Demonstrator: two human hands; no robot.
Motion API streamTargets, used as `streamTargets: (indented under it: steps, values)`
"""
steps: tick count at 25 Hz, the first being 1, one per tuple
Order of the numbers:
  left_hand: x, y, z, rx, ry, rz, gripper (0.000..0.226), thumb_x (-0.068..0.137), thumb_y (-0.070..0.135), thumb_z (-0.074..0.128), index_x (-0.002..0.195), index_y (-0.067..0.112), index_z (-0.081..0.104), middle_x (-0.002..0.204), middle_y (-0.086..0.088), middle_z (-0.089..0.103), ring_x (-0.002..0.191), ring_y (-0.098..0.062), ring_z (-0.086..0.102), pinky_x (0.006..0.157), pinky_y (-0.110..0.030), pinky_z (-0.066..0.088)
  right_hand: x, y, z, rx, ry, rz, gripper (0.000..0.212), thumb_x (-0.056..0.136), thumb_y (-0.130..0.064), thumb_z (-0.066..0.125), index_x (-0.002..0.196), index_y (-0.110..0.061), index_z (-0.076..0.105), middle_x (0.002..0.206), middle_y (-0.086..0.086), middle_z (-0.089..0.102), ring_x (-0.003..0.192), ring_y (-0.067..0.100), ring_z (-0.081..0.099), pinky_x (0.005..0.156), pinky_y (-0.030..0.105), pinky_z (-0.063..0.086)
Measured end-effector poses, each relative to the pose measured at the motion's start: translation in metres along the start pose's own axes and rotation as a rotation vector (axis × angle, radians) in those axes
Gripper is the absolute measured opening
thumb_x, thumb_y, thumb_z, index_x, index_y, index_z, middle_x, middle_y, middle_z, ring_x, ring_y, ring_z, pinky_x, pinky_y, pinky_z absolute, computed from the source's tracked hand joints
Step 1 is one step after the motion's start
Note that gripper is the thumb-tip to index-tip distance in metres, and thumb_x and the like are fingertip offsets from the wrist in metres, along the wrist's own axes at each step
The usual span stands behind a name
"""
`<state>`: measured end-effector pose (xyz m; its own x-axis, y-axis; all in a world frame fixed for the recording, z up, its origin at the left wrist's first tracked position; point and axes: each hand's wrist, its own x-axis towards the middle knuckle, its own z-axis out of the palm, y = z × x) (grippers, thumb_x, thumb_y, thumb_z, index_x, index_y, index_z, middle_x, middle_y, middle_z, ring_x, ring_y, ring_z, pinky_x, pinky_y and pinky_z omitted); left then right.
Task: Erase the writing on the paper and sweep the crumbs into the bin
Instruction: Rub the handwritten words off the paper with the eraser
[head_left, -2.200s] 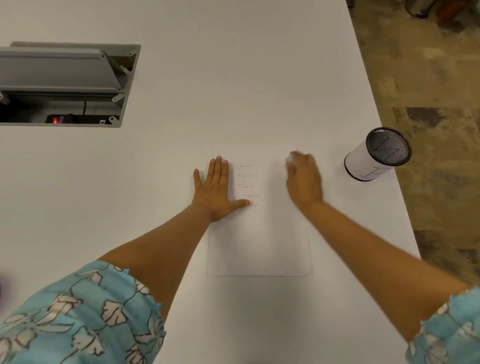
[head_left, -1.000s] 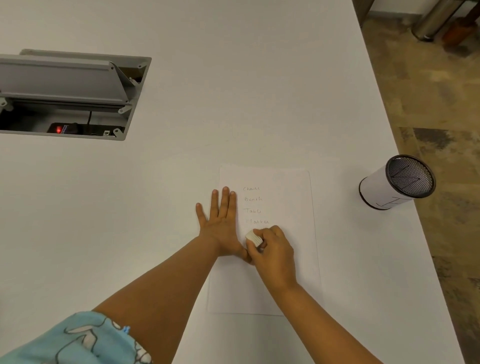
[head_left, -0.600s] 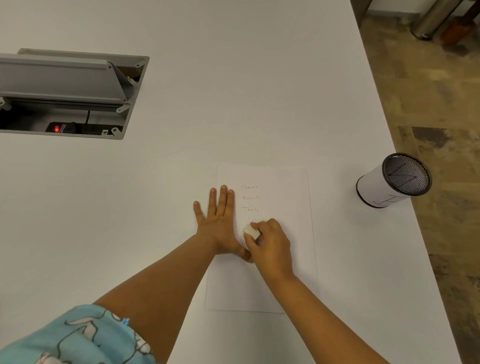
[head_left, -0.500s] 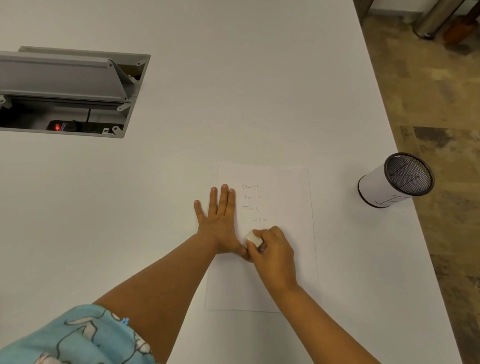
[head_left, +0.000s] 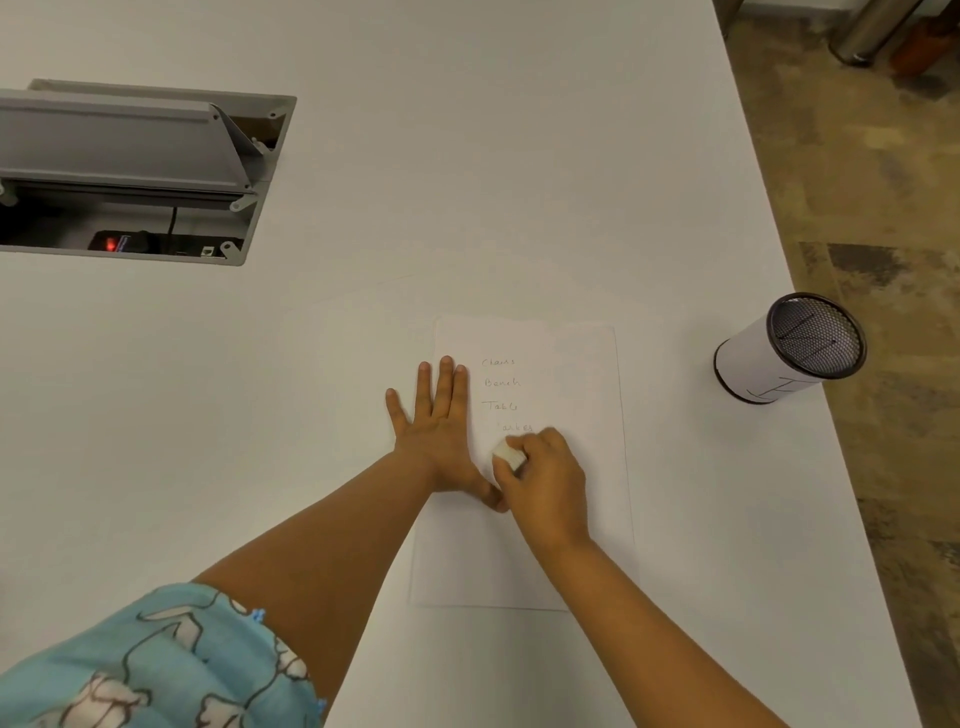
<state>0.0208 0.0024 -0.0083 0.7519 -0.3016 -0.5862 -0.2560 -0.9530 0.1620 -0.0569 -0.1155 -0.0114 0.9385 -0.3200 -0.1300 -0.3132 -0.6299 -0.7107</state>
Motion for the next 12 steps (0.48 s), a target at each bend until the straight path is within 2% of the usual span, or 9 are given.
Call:
streamTargets:
  steps: [4,9,12]
  values:
    - [-0.001,0.001,-0.004,0.003,-0.03,-0.01,0.159,0.035,0.083,0.066,0.126,0.018,-0.047,0.144,-0.004,-0.045,0.128,-0.027,-0.045,0.099,-0.059,-0.024,0.023,-0.013,0.001,-0.037,0.016,0.037,0.027,0.083,-0.022,0.064,0.105,-0.008,0.062,0.101,0.009,0.06,0.088,0.02,0.06,0.072,0.015,0.04]
    - [0.0,0.001,-0.004,-0.001,-0.054,-0.014,0.162,0.031,0.085,0.065,0.127,0.018,-0.047,0.142,-0.003,-0.047,0.125,-0.026,-0.048,0.099,-0.06,-0.025,-0.017,0.009,-0.006,0.009,0.027,0.014,0.026,0.08,-0.024,0.067,0.102,-0.01,0.063,0.09,-0.004,0.053,0.08,0.014,0.058,0.062,0.0,0.033]
    - [0.0,0.001,-0.007,-0.015,-0.074,-0.016,0.162,0.03,0.085,0.066,0.127,0.019,-0.047,0.141,-0.003,-0.049,0.119,-0.024,-0.051,0.097,-0.059,-0.027,0.017,-0.002,-0.005,-0.035,0.029,0.029,0.024,0.081,-0.02,0.066,0.1,-0.007,0.063,0.095,0.005,0.058,0.078,0.012,0.053,0.063,0.01,0.036]
